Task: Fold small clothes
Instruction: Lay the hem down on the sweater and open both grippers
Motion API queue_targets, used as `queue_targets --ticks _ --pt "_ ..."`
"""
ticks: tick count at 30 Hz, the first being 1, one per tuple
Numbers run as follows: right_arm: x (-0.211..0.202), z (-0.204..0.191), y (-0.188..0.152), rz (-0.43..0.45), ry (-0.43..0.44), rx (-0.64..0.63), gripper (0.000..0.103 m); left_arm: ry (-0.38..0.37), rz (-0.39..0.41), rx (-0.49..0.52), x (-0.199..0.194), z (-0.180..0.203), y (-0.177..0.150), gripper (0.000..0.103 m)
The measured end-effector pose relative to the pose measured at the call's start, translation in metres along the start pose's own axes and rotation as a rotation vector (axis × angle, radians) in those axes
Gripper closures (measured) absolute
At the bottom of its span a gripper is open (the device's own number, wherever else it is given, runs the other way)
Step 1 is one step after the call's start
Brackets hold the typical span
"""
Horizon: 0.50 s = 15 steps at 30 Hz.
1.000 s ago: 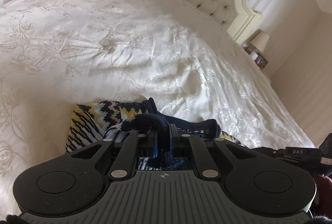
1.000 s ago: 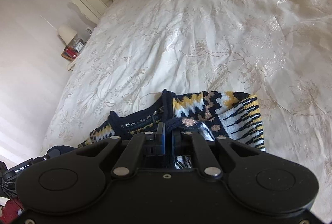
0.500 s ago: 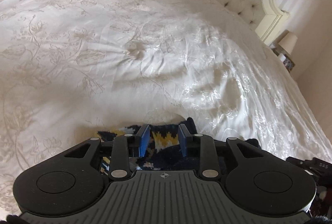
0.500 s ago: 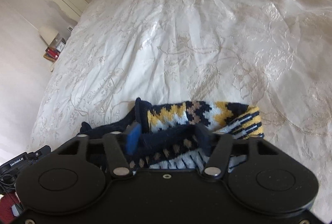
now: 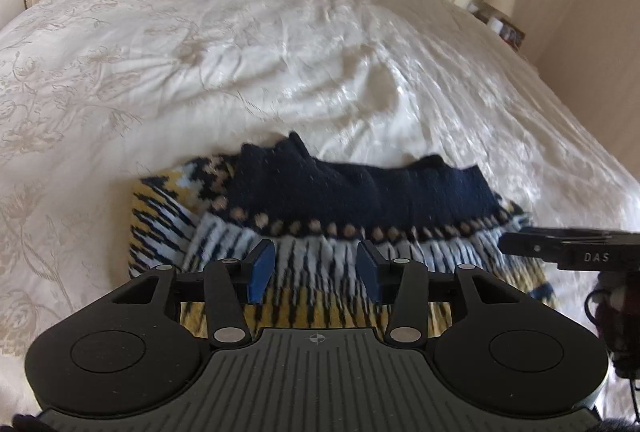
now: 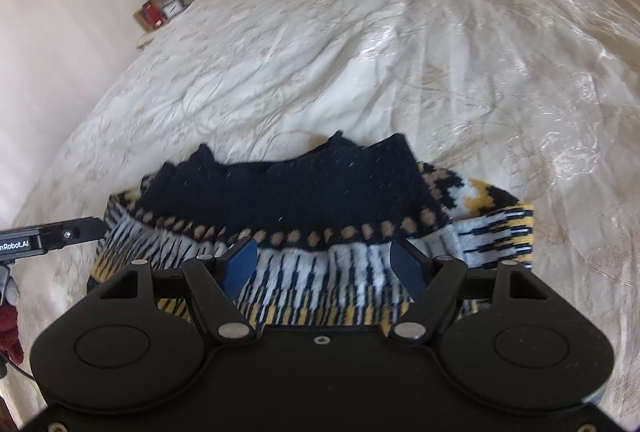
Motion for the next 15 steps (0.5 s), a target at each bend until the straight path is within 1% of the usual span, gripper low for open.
queue_targets --ticks 2,4,6,8,10,12,14,15 --pt "0.005 -0.018 -0.009 -0.028 0.009 -0.080 0.027 0.002 -0.033 0.037 0.007 0.008 -0.010 0.059" --pt "0.012 -0.035 -0.017 -0.056 0.015 -0.162 0.027 0.019 -0.049 0.083 0.014 0.010 -0.019 0.059" --pt "0.021 -0.045 -0.022 -0.080 0.012 -0.236 0.026 0.059 -0.063 0.128 0.023 0.006 -0.024 0.059" --pt "0.031 -0.050 -0.027 -0.104 -0.002 -0.313 0.026 0.123 -0.088 0.147 0.031 -0.009 -0.027 0.059" --pt "0.043 -0.044 -0.030 -0.134 -0.058 -0.389 0.026 0.198 -0.118 0.143 0.037 -0.031 -0.029 0.059" --pt "0.053 -0.027 -0.027 -0.155 -0.132 -0.424 0.026 0.234 -0.129 0.106 0.039 -0.053 -0.027 0.057" --pt "0.060 0.001 -0.019 -0.166 -0.202 -0.390 0.026 0.235 -0.138 0.084 0.039 -0.066 -0.025 0.057" --pt "0.061 0.013 -0.015 -0.166 -0.215 -0.358 0.024 0.262 -0.143 0.091 0.039 -0.072 -0.024 0.055"
Point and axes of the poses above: each gripper's, at about its wrist camera, not at the fingertips, and x roughly the way its jaws point, z to its right, y to its top, the point moved 10 cm from there along x, roughly the way its jaws point
